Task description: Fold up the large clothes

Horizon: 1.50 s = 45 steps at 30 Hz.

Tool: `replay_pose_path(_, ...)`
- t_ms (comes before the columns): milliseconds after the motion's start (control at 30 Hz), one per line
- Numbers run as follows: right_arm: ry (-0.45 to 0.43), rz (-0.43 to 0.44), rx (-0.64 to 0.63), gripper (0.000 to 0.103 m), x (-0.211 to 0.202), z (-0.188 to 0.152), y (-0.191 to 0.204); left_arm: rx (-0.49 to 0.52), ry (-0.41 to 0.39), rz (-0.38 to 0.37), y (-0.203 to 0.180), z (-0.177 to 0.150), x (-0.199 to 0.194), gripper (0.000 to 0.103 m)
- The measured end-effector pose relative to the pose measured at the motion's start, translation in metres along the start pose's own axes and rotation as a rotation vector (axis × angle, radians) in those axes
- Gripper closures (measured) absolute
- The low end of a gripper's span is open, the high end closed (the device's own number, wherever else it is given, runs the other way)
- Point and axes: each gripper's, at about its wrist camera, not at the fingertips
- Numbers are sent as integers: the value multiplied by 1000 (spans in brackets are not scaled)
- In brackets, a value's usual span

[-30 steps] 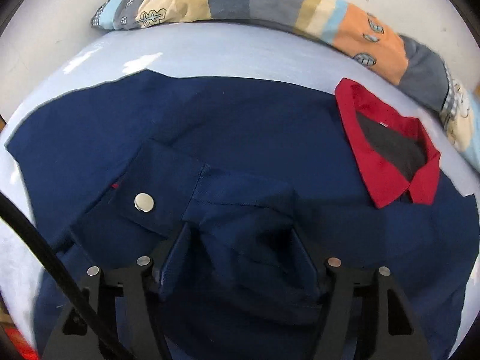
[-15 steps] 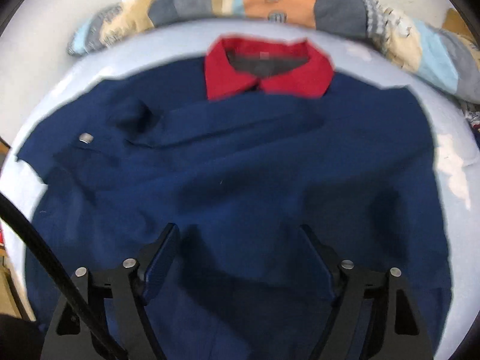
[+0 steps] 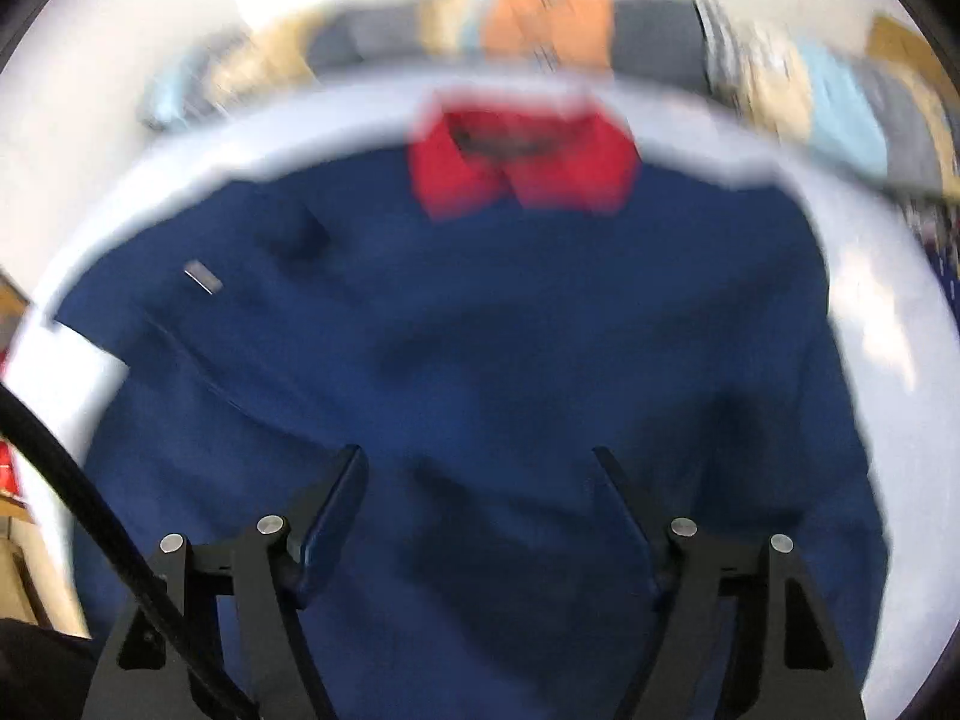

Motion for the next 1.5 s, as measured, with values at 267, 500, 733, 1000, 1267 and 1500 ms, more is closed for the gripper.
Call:
replay_pose_path(267,-70,0,-75,17,10,10,32,29,10,72,8,19,14,0)
replay_pose_path(500,-45,27,-175,24,-1,8,63,-117,49,58,64,59,24,0)
replay_pose_path(733,-167,74,-163,20,-59,9,64,-334,57,-97,164,119,52,19)
replay_pose_path(1000,-178,113,-120,20,-50,8,59,-545,29,-255,219,128,111,29)
replay_pose_path(1267,-185,132,-142,20,-46,4,64,-633,-65,-329,243,140,168,57)
replay_pose_path(1500,-225,134,-132,20,-50,6,62,-452,-124,-277,213,155,174,102)
Point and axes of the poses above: each gripper's, at about its wrist camera, not at the fingertips, and x roughly the way its jaws point, y to its left, z to its top, and after that the axes turned 14 degrees about -z, right-handed
